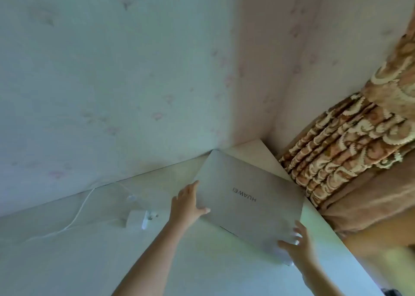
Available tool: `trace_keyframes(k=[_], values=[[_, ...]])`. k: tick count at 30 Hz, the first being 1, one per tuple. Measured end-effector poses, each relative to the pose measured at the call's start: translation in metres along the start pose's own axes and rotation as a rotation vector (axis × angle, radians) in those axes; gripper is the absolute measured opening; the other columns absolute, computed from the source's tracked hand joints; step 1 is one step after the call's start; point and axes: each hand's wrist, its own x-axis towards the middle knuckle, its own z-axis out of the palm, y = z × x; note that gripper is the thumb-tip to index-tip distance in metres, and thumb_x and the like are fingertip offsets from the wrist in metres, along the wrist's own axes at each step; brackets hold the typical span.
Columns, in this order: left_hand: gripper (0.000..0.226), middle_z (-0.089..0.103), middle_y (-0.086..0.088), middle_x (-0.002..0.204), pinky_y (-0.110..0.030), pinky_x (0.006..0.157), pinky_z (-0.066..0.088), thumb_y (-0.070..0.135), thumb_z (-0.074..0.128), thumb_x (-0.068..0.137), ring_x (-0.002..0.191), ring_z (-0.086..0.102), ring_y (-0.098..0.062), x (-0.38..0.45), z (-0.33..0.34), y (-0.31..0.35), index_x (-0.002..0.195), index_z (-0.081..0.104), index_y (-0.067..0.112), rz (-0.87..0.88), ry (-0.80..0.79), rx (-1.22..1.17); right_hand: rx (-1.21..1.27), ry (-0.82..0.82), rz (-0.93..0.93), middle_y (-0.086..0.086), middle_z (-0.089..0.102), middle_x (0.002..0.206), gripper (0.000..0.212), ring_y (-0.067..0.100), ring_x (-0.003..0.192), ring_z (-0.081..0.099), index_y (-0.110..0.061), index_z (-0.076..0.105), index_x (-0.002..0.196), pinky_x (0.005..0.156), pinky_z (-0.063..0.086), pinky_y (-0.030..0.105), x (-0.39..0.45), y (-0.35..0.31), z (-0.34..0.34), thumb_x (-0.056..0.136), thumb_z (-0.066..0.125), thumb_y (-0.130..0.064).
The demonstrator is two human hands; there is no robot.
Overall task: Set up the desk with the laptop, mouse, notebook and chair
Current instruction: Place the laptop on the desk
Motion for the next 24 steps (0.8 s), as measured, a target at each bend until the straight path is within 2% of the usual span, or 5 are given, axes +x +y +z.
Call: trace_keyframes(k=[5,12,15,18,24], values=[[0.122,0.018,-0.004,0.158,-0.043,0.111,0.029,0.064,0.074,0.064,0.142,0.024,-0.026,0.032,0.013,-0.009,0.153,0.002,0.02,-0.102,-0.119,-0.087,0.126,0.037,0.109,0.019,0.041,0.132,0.092,0.037,0.107,0.049,-0.02,0.035,0.14,0.086,0.049,0.054,0.019,-0.007,0.002,0.063,0.077,0.009],[0.132,0.027,-0.008,0.149,-0.042,0.105,0.032,0.061,0.082,0.053,0.137,0.025,-0.031,0.055,0.018,0.006,0.152,0.004,0.022,-0.204,-0.067,-0.175,0.458,0.093,0.257,0.015,0.048,0.131,0.095,0.033,0.113,0.049,-0.016,0.023,0.146,0.083,0.037,0.041,0.031,-0.013,0.001,0.07,0.069,0.015],[0.118,0.036,-0.01,0.141,-0.041,0.103,0.034,0.055,0.085,0.054,0.135,0.029,-0.032,0.061,0.013,0.002,0.148,0.024,0.02,-0.272,-0.076,-0.28,0.474,0.106,0.279,0.019,0.056,0.117,0.079,0.03,0.094,0.052,-0.008,0.038,0.139,0.063,0.039,0.032,0.03,-0.015,0.002,0.069,0.063,0.02],[0.089,0.055,-0.008,0.116,-0.037,0.095,0.047,0.051,0.088,0.041,0.113,0.053,-0.028,0.059,0.009,-0.013,0.121,0.059,0.024,-0.288,-0.052,-0.422,0.516,0.103,0.267,0.021,0.061,0.102,0.079,0.036,0.087,0.056,-0.005,0.05,0.126,0.072,0.046,0.04,0.032,-0.01,0.002,0.051,0.063,0.012],[0.077,0.068,-0.006,0.105,-0.037,0.081,0.058,0.032,0.092,0.029,0.086,0.069,-0.018,0.043,0.012,-0.055,0.101,0.068,0.02,-0.39,-0.051,-0.684,0.549,0.061,0.298,0.016,0.062,0.088,0.064,0.036,0.085,0.056,-0.011,0.055,0.121,0.075,0.044,0.041,0.022,-0.015,0.005,0.067,0.046,0.024]])
